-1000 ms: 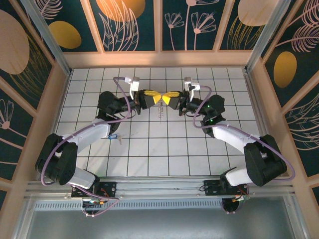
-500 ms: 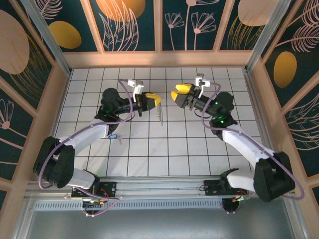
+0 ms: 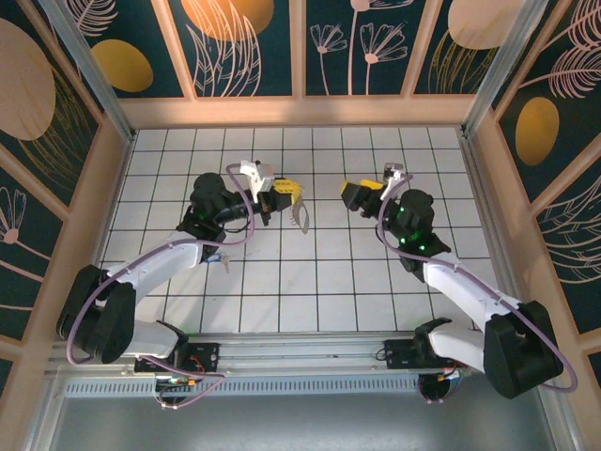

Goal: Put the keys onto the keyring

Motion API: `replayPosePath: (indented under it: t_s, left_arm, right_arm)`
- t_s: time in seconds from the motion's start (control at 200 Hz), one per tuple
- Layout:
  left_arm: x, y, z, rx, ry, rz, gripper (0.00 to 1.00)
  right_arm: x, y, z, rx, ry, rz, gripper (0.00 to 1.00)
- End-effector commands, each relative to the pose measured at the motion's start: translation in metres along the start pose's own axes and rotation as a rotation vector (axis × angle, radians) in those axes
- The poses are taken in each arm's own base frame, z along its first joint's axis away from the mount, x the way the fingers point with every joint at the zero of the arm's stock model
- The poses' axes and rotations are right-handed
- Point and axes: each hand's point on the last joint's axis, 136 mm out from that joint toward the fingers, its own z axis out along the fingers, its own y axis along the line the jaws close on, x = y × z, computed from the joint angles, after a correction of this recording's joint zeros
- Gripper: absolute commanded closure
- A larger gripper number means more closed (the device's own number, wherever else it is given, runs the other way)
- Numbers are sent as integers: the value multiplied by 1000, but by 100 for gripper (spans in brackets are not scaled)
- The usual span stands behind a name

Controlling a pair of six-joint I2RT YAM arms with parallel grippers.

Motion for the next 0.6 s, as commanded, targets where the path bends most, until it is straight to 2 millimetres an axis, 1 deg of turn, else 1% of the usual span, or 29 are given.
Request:
replayPosePath:
  t_s: [0.0, 0.06, 0.13, 0.255, 0.385, 0.511, 0.596]
  left_arm:
    - [-19, -11, -4, 18, -78, 159, 100]
    - [-20, -17, -5, 50, -102, 178, 100]
    - [-21, -24, -6, 88, -124, 186, 100]
    - [-17, -35, -4, 173, -113, 172, 100]
    - [-13, -44, -2, 262, -81, 129, 100]
    - [-11, -45, 2, 296, -54, 58, 100]
    - [-15, -43, 7, 313, -38, -21, 100]
  right_arm:
    - [-1, -12, -2, 34, -22, -15, 24]
    - [6, -5, -1, -21, 22, -42, 24]
    - [14, 9, -4, -116, 61, -79, 26]
    - [24, 31, -11, -257, 126, -153, 30]
    - [29, 58, -23, -422, 168, -209, 39]
    - [27, 80, -36, -555, 179, -249, 46]
    - [23, 92, -42, -619, 176, -267, 50]
